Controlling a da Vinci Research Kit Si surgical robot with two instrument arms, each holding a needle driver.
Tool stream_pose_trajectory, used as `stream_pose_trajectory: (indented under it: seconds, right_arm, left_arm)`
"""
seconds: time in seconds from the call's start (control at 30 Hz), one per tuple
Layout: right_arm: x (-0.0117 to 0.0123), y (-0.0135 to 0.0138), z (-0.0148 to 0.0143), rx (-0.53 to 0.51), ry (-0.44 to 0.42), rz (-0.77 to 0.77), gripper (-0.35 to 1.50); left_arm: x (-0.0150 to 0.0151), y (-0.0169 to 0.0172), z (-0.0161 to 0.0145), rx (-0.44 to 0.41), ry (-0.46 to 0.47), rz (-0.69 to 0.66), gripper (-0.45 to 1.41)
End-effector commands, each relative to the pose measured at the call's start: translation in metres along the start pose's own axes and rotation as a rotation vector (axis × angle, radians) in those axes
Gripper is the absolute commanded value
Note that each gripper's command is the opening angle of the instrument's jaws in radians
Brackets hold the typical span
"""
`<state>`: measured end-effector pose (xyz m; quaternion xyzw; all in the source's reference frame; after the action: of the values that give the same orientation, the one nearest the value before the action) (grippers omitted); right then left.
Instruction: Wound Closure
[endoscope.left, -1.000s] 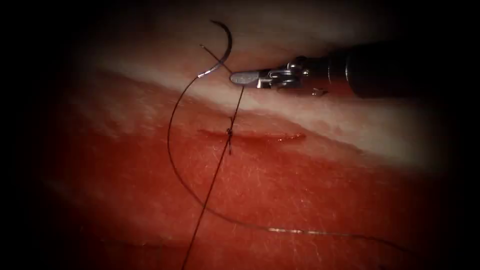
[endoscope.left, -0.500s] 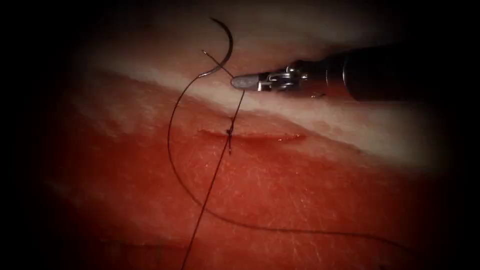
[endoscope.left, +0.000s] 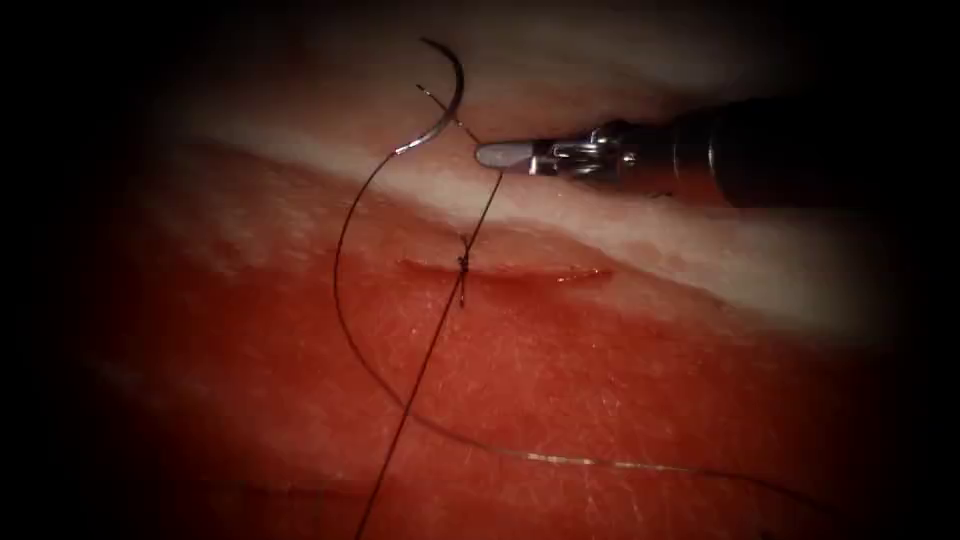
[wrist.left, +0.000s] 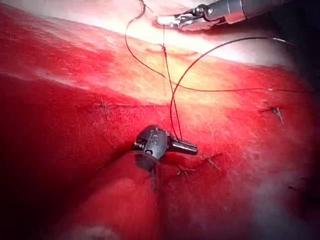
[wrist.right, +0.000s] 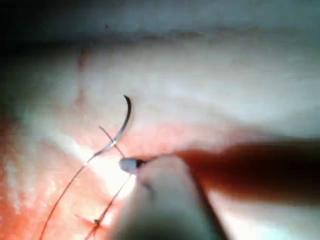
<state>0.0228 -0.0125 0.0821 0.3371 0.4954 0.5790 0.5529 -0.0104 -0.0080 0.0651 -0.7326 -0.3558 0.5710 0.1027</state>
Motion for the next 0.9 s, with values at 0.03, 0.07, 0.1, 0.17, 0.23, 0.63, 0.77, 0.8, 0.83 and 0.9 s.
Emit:
stream_pose_trajectory:
  seconds: [0.03, 0.07, 0.1, 0.17, 0.23, 0.63, 0.77, 0.8, 0.83, 0.9]
  right_arm:
    - [-0.0008, -0.0008, 0.0006, 0.033, -0.003, -0.054, 0.74]
    - [-0.0007, -0.0011, 0.0004, 0.042, 0.004, -0.094, 0.84]
    - [-0.0007, -0.0013, 0.0001, 0.049, 0.013, -0.122, 0.93]
    - [-0.0003, -0.0016, -0.0006, 0.086, 0.043, -0.188, 1.10]
    - [0.0002, -0.0018, -0.0013, 0.115, 0.075, -0.272, 1.26]
    - [-0.0003, -0.0046, -0.0070, 0.171, 0.128, -0.644, 1.48]
    - [-0.0017, -0.0056, -0.0077, 0.185, 0.129, -0.710, 1.43]
    - [-0.0020, -0.0057, -0.0076, 0.186, 0.130, -0.729, 1.41]
    - [-0.0024, -0.0059, -0.0075, 0.188, 0.132, -0.750, 1.41]
    - [-0.0029, -0.0061, -0.0071, 0.188, 0.134, -0.759, 1.40]
  left_arm:
    - [0.0001, -0.0007, 0.0002, 0.007, 0.012, 0.021, -0.45]
    - [0.0011, -0.0011, 0.0000, 0.011, 0.017, 0.037, -0.45]
    - [0.0024, -0.0016, -0.0002, 0.017, 0.024, 0.064, -0.45]
    - [0.0043, -0.0023, -0.0006, 0.024, 0.033, 0.102, -0.45]
    - [0.0066, -0.0035, -0.0013, 0.043, 0.038, 0.149, -0.45]
    - [0.0116, -0.0140, -0.0069, 0.281, 0.016, 0.251, -0.45]
    - [0.0109, -0.0176, -0.0080, 0.330, 0.039, 0.247, -0.45]
    - [0.0107, -0.0182, -0.0080, 0.328, 0.041, 0.248, -0.45]
    - [0.0106, -0.0188, -0.0081, 0.330, 0.042, 0.247, -0.45]
    - [0.0103, -0.0200, -0.0081, 0.329, 0.045, 0.247, -0.45]
